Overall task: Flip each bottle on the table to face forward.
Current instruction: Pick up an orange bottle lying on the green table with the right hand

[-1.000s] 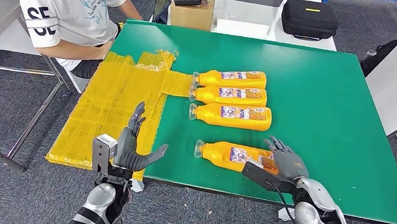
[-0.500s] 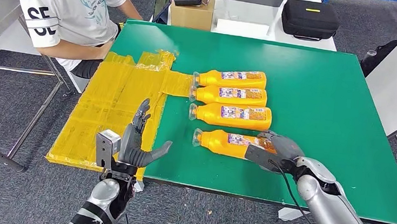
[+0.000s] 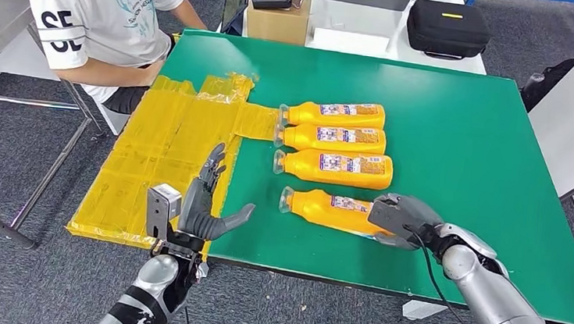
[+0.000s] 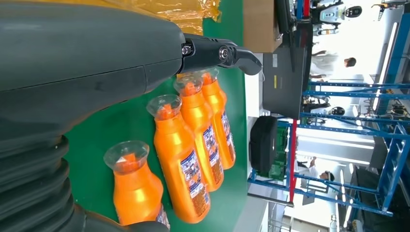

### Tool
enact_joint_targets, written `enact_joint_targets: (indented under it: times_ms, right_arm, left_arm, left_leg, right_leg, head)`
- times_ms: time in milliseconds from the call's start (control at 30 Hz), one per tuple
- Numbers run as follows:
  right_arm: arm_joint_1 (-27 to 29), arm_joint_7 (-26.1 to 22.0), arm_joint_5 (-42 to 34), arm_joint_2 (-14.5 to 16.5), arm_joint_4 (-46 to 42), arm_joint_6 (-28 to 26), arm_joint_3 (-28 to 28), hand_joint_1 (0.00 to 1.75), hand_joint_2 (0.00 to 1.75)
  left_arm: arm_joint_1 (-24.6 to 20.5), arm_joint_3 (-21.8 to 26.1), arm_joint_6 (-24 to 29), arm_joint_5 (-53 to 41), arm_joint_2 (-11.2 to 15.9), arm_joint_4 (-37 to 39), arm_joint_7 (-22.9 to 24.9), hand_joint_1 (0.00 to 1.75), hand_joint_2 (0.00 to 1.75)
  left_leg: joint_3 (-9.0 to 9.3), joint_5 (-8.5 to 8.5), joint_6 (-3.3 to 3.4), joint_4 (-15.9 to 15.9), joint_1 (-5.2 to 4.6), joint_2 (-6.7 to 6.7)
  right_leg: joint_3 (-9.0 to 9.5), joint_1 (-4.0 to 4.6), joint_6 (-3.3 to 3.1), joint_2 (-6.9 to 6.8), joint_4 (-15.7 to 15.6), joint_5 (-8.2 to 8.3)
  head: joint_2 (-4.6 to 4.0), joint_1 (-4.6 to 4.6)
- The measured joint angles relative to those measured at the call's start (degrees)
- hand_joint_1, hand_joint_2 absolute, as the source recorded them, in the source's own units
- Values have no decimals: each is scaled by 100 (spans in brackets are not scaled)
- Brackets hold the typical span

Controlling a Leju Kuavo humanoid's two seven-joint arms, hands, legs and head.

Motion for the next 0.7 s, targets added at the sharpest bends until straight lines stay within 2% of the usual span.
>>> enact_joint_targets:
  times_ms: [67,133,233,367,500,700]
  right_arm:
    - [-21,10,-99,-50,-1,22,61,175,175]
    - [10,72,-149,-84,-47,-173,89,175,175]
    - [333,309,37,-71,-410,-930,-18,175,175]
    - [1090,466,379,154,-1276,-1713,-511,175,175]
    - [1523,489,494,349,-1881,-1842,-906,175,175]
    - [1707,495,502,440,-2187,-1838,-1165,175,175]
  left_arm:
    - [-22,-8,-10,17,0,29,-4,0,175]
    - [-29,-13,8,45,1,44,-4,0,175]
    - [34,-1,98,54,16,5,-3,0,175]
    - [232,62,162,2,73,-204,19,0,175]
    - [335,120,170,-37,110,-359,38,0,175]
    - [377,135,170,-39,134,-436,48,0,175]
  left_leg:
    - [3,0,0,0,0,0]
    - [6,0,0,0,0,0]
    - [4,0,0,0,1,-4]
    - [-8,-3,-1,-2,3,-3]
    - [-15,-2,-2,-2,4,-6]
    - [-16,-1,0,-3,-2,-5]
  right_leg:
    - [3,0,0,0,0,0]
    - [7,0,0,0,0,0]
    - [10,2,0,-3,1,0]
    - [-4,4,0,-4,2,-1]
    - [-12,4,-2,-6,2,-3]
    - [-10,-2,0,-7,1,-1]
  head:
    - [0,2]
    - [0,2]
    - [0,2]
    - [0,-1]
    - [0,-1]
    - [0,2]
